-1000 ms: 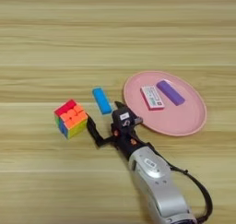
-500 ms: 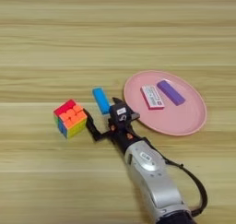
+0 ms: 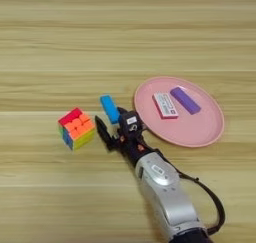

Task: Move the objects on the table

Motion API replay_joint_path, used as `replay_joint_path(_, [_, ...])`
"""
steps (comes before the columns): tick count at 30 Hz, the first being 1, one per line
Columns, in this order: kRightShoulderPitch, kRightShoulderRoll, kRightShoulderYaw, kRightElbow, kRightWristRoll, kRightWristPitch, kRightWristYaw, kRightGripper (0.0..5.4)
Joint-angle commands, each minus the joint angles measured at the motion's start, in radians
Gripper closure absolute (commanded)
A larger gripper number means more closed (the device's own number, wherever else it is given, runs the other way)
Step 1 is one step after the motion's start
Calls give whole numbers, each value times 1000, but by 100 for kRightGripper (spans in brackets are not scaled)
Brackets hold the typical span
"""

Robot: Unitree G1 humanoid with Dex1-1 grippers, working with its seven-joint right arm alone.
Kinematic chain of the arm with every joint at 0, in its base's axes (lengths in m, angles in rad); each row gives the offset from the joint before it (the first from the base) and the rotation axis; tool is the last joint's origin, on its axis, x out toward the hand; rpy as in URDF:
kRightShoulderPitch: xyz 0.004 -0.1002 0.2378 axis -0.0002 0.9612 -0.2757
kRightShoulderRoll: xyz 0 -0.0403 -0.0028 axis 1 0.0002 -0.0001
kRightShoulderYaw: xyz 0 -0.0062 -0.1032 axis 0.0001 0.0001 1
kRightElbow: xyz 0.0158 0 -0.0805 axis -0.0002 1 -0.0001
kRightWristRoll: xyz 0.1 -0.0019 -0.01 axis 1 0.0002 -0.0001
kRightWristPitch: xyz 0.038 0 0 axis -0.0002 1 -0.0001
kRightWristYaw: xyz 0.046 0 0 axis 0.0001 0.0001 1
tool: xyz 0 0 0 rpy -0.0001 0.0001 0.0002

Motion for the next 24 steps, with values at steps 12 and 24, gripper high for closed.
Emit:
replay_joint_path(12, [0,3,-4,5,-2,14,-7,399])
replay_joint_path(24, [8,6,-2,-29,-7,16,-10,401])
